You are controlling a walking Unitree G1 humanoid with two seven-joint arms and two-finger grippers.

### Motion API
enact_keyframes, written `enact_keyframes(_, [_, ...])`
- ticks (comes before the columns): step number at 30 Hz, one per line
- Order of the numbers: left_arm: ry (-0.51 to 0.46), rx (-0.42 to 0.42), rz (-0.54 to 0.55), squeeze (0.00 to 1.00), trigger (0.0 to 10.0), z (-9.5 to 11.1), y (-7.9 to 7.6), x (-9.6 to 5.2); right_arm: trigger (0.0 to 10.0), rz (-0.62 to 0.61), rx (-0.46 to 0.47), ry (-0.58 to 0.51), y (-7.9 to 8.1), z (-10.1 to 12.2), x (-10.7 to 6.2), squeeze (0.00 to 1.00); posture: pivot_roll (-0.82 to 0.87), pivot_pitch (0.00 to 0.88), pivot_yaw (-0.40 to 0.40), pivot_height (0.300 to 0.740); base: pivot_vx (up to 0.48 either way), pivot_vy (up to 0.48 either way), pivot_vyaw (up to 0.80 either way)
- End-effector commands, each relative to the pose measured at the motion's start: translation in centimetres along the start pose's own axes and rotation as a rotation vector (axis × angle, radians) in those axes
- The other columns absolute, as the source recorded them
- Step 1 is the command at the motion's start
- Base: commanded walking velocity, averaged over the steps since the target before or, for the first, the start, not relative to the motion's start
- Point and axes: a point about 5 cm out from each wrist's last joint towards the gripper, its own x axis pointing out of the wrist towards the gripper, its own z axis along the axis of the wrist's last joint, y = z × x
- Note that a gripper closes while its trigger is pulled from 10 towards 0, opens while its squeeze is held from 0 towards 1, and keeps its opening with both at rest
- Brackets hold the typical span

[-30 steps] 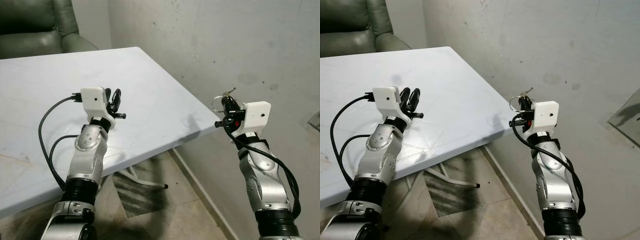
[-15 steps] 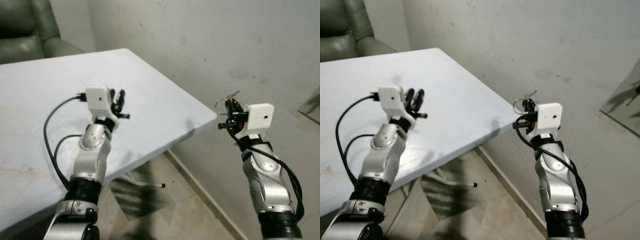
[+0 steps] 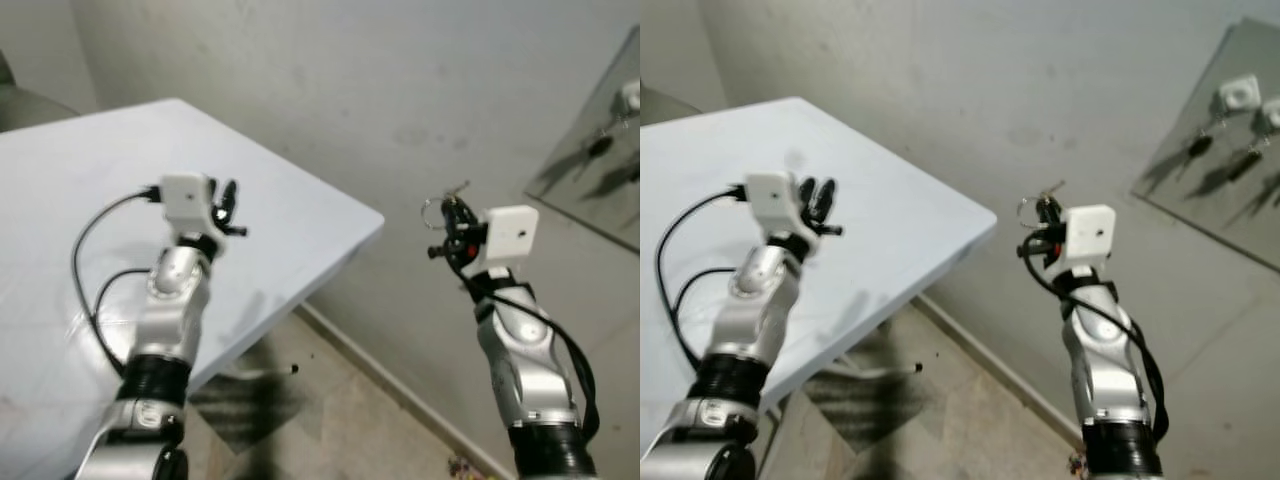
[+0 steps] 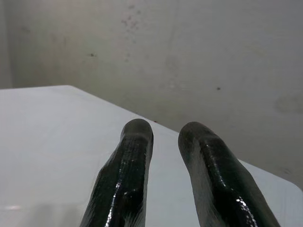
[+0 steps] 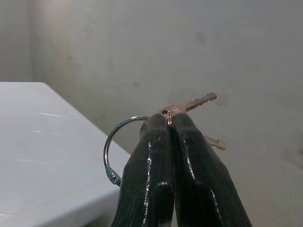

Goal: Hang keys on a hook

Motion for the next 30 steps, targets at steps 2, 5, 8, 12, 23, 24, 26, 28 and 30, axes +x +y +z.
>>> enact_keyframes(2, [0.009, -0.002, -0.042, 0.00, 10.0, -0.17, -1.56, 0.28, 10.0, -0.031, -0.010, -0.007, -0.74, 0.37, -0.06, 0.00, -0.16, 0.000, -0.053, 0.740, 0.000, 0.000, -0.71])
enact_keyframes(5, [0.010, 0.003, -0.047, 0.00, 10.0, -0.19, -1.70, 0.30, 10.0, -0.032, -0.009, -0.005, -0.74, 0.30, -0.12, 0.00, -0.16, 0.000, -0.054, 0.740, 0.000, 0.000, -0.70])
enact_keyframes(8, [0.010, 0.009, -0.051, 0.00, 10.0, -0.17, -1.77, 0.31, 10.0, -0.033, -0.008, -0.003, -0.70, 0.25, -0.13, 0.00, -0.16, 0.000, -0.052, 0.740, 0.000, 0.000, -0.70])
enact_keyframes(12, [0.005, 0.007, -0.057, 0.00, 10.0, -0.04, -1.90, 0.31, 10.0, -0.033, -0.008, -0.001, -0.67, 0.21, -0.13, 0.00, -0.16, 0.000, -0.052, 0.740, 0.000, 0.000, -0.70])
enact_keyframes(23, [0.009, 0.011, -0.069, 0.00, 10.0, -0.12, -2.10, 0.26, 10.0, -0.031, -0.010, 0.005, -0.50, 0.12, -0.11, 0.00, -0.15, 0.000, -0.055, 0.740, 0.000, 0.000, -0.69])
enact_keyframes(24, [0.010, 0.011, -0.069, 0.00, 10.0, -0.13, -2.11, 0.26, 10.0, -0.031, -0.011, 0.006, -0.51, 0.10, -0.10, 0.00, -0.15, 0.000, -0.055, 0.740, 0.000, 0.000, -0.67])
enact_keyframes(26, [0.019, 0.006, -0.077, 0.00, 10.0, -0.20, -2.19, 0.23, 10.0, -0.031, -0.011, 0.006, -0.50, 0.10, -0.13, 0.00, -0.15, 0.000, -0.055, 0.740, 0.000, 0.000, -0.67])
enact_keyframes(28, [0.019, 0.010, -0.081, 0.00, 10.0, -0.18, -2.21, 0.21, 10.0, -0.031, -0.011, 0.006, -0.43, 0.09, -0.12, 0.00, -0.15, 0.000, -0.055, 0.740, 0.000, 0.000, -0.67])
enact_keyframes(30, [-0.011, 0.023, -0.092, 0.00, 10.0, 0.10, -2.26, 0.18, 10.0, -0.030, -0.010, 0.006, -0.39, 0.07, -0.14, 0.00, -0.15, 0.000, -0.055, 0.740, 0.000, 0.000, -0.67])
